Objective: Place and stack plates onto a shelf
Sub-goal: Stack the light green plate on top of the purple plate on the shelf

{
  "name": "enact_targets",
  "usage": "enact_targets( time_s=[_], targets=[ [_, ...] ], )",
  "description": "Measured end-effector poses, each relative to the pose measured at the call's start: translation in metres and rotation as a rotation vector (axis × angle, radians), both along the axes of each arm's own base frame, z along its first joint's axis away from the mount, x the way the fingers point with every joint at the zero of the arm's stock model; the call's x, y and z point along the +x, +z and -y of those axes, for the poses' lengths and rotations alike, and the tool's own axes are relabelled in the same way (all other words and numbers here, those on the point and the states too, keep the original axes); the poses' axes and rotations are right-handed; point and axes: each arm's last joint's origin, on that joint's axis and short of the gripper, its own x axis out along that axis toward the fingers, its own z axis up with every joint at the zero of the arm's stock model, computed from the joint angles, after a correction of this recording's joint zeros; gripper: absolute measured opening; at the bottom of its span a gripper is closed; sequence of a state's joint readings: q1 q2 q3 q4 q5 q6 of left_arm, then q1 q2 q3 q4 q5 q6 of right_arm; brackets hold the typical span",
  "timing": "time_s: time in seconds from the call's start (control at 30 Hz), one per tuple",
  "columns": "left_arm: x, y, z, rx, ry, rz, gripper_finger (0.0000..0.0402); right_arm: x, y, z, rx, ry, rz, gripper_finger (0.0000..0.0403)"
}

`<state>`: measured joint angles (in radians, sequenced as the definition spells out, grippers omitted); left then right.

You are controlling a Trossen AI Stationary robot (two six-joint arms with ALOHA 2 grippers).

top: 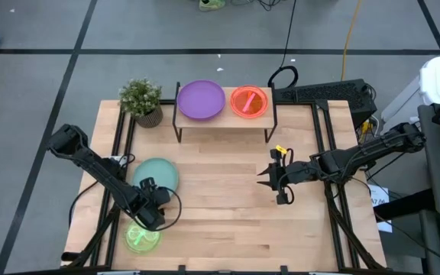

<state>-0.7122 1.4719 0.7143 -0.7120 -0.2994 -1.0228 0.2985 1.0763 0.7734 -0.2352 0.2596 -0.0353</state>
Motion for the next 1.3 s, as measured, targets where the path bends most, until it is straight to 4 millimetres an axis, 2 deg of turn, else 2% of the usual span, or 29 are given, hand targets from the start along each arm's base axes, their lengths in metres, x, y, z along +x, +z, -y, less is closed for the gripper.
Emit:
enact_targets(
  time_s=[0.1,0.37,0.7,1.0,1.3],
  targets=[
    [0.000,0.000,0.000,0.011,-0.021,-0.008,0.0227,0.000,0.000,0.000,-0.002,0.001,0.000,0.0100],
    [0.002,0.000,-0.001,0.022,-0.041,0.005,0.0099,0.000,0.000,0.000,-0.004,0.004,0.005,0.0100],
    [0.001,0.000,-0.001,0.041,-0.066,0.002,0.0017,0.000,0.001,0.000,-0.003,0.004,0.006,0.0100],
    [0.003,0.004,0.000,0.048,-0.099,-0.006,0.0009,0.000,0.001,0.000,-0.005,0.005,0.006,0.0100],
    [0.023,0.048,0.018,0.022,-0.207,0.038,0.0008,0.000,0.001,0.000,-0.007,0.006,0.007,0.0100]
  ],
)
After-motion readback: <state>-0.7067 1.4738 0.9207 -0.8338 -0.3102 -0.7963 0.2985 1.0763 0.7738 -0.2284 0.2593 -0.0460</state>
